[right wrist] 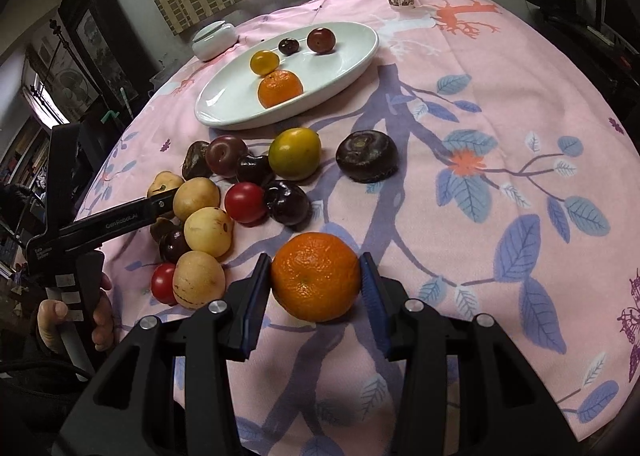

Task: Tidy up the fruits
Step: 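Grasp a tangerine with the right tool while the left tool grasps a yellow pear, then carry both fruits onto the white plate and open both tools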

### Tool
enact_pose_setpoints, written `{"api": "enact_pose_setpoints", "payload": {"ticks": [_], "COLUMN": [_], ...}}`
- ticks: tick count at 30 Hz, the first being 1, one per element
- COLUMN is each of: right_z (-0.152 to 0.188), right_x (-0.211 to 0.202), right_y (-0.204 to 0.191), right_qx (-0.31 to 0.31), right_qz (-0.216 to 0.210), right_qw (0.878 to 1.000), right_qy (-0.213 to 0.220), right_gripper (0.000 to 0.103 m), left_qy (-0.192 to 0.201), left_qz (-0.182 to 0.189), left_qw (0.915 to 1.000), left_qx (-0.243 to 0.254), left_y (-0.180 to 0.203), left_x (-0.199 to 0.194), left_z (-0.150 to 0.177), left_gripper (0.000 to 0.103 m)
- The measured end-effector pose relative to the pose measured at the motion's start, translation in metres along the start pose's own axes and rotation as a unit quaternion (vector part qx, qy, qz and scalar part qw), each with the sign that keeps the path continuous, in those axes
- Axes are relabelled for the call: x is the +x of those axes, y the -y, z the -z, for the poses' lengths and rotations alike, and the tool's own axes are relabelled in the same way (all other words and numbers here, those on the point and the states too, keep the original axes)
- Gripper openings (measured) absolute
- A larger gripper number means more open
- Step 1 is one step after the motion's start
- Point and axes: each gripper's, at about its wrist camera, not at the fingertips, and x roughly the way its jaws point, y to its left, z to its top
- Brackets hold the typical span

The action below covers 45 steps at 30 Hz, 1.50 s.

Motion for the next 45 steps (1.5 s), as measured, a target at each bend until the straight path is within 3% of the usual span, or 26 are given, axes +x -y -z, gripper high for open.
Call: {"api": "enact_pose_setpoints", "payload": {"ticks": [1, 3, 9, 21, 31, 39, 45], "right_z": [0.000, 0.000, 0.000, -0.005, -0.022, -0.061, -0.119], "right_x": [0.000, -0.001, -0.004, -0.006, -0.007, -0.008, 0.010], "right_y": [0.000, 0.001, -0.004, -0.026, -0.044, -0.048, -0.044], "right_qx": [0.001, 0.002, -0.007, -0.028, -0.051, -0.076, -0.106], "right_qz": [0.001, 0.003, 0.000, -0.007, -0.014, -0.007, -0.017], "right_qw": [1.000, 1.000, 1.000, 0.999, 0.998, 0.996, 0.993], "right_qy": [0.001, 0.002, 0.009, 0.013, 0.021, 0.039, 0.043], "right_gripper": [0.045, 0.045, 0.045, 0.045, 0.045, 0.045, 0.045], "left_qy": [0.000, 0.003, 0.009, 0.007, 0.012, 0.028, 0.034], "left_qz": [0.007, 0.002, 0.039, 0.094, 0.096, 0.092, 0.074], "left_qw": [1.0000, 0.9999, 0.9990, 0.9955, 0.9952, 0.9949, 0.9950], "left_qx": [0.003, 0.010, -0.017, 0.003, 0.012, 0.031, 0.057], "left_y": [0.002, 0.005, -0.006, 0.000, 0.004, 0.014, 0.022], "left_x": [-0.001, -0.003, -0.020, -0.052, -0.056, -0.061, -0.044], "left_z": [0.000, 0.001, 0.006, 0.015, 0.007, -0.028, -0.088], "left_gripper": [0.054, 0.041, 0.041, 0.041, 0.041, 0.041, 0.041]}}
